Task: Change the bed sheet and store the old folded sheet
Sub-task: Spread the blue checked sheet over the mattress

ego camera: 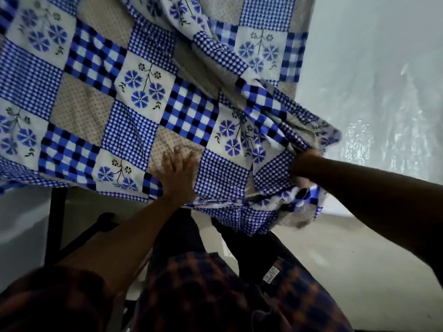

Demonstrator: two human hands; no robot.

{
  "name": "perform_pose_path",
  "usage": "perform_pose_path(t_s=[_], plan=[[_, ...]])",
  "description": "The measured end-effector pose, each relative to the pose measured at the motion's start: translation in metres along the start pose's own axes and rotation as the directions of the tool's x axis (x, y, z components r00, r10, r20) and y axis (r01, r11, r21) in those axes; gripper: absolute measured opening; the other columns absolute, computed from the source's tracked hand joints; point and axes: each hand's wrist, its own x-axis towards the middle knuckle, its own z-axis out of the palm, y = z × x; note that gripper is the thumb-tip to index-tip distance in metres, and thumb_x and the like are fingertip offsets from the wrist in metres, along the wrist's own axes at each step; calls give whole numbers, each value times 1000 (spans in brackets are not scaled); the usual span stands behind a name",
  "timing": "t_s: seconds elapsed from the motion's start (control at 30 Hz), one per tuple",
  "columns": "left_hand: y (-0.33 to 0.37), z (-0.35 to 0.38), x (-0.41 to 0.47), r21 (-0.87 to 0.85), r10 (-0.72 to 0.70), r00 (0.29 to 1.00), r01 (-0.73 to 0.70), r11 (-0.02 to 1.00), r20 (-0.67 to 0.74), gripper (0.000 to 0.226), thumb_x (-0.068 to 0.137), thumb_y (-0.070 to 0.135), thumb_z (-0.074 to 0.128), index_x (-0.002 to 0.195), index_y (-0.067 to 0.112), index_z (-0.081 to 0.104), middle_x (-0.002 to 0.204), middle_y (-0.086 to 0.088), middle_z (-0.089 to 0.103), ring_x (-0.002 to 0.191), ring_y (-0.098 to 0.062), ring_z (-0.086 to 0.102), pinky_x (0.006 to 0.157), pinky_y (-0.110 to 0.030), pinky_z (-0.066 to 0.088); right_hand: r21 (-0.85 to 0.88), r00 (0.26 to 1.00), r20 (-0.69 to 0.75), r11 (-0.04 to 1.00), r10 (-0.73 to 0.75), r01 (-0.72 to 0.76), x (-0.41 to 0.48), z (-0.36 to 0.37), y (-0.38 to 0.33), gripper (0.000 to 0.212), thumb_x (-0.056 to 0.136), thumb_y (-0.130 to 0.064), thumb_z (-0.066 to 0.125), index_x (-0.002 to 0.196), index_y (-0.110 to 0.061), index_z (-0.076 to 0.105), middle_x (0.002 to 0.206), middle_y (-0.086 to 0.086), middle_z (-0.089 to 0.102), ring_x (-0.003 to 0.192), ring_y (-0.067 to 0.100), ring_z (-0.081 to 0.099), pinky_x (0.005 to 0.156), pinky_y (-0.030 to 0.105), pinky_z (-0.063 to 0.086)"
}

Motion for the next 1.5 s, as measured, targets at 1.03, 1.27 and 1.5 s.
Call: perform_pose_path(t_s=[1.03,1.27,1.5], plan=[[-45,-359,361,-140,-61,913,4,990,-403,85,95,69,41,160,25,10,163,-21,13,146,-45,21,116,-63,16,927,538,-362,234,762,293,233,-352,-6,44,70,-34,58,108,-13,65,106,12,72,102,34,67,80,41,52],[26,-388,391,21,242,858,-261,965,-453,82,92,54,61,155,18,24,161,-12,20,149,-34,15,116,-61,22,734,479,-643,300,598,610,237,-355,11,25,84,-36,62,100,-21,53,99,3,60,91,18,57,74,31,48],[91,-399,426,47,300,840,-314,948,-452,74,95,47,55,157,21,22,166,-5,18,153,-32,9,120,-59,16,568,600,-731,777,326,270,270,-425,-39,106,75,-57,73,155,-48,4,164,16,7,110,34,62,70,37,45]])
